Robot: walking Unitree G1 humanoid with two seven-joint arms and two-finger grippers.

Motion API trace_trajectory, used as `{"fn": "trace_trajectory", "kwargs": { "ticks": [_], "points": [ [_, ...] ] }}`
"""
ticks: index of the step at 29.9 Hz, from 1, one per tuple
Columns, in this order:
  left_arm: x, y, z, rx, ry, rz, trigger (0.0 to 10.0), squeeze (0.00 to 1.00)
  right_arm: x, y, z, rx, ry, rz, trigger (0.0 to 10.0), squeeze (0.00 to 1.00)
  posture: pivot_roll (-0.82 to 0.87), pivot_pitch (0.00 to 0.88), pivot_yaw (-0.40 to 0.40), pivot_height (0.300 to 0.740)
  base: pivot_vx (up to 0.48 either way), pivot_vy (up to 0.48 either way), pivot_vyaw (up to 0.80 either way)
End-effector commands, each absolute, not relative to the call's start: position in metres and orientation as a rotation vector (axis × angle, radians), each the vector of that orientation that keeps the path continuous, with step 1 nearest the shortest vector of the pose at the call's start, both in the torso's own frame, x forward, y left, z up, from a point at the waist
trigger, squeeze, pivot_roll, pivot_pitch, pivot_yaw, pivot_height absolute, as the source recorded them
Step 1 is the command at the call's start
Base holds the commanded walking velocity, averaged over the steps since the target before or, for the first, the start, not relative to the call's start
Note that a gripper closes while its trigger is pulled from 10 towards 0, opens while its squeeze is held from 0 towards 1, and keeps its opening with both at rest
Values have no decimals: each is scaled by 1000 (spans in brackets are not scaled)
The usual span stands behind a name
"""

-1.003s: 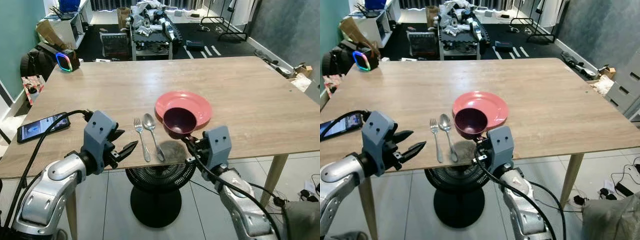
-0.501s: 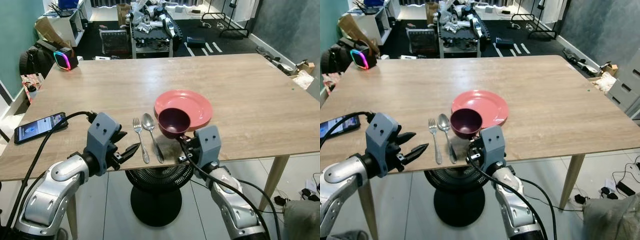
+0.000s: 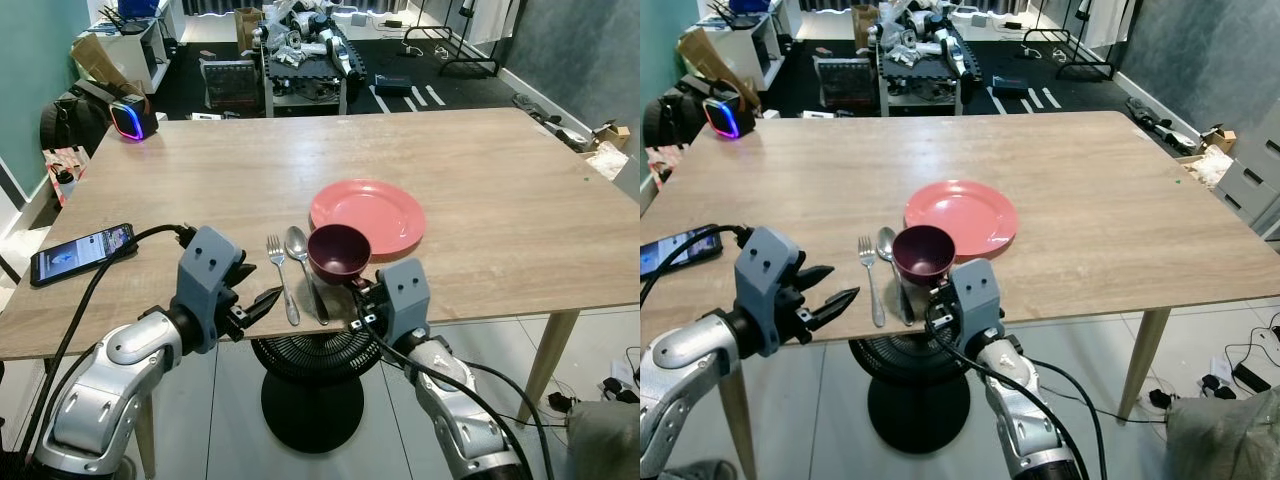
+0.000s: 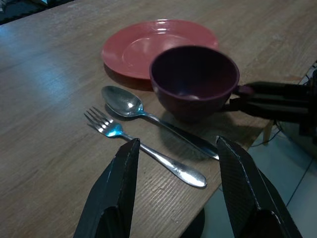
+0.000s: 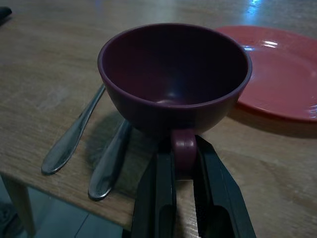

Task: Setting the table

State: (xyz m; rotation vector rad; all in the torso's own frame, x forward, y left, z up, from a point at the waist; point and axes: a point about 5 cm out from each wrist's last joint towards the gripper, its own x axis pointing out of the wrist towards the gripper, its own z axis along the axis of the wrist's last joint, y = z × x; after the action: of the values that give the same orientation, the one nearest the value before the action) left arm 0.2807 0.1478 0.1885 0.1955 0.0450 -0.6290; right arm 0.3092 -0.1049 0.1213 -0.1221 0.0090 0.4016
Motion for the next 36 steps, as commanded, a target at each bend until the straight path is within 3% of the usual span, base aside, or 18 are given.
{"fn": "trace_trajectory", "kwargs": {
  "ticks": [1, 36],
  "points": [
    [279, 147, 185, 205, 63, -629, 10000, 0, 311, -104, 122, -141, -7, 401, 10000, 0, 62, 46, 65, 740, 0, 0, 0],
    [279, 147, 185, 201, 63, -608, 10000, 0, 321, -113, 120, -162, -29, 340, 10000, 0, 66, 51, 62, 740, 0, 0, 0]
  ]
}}
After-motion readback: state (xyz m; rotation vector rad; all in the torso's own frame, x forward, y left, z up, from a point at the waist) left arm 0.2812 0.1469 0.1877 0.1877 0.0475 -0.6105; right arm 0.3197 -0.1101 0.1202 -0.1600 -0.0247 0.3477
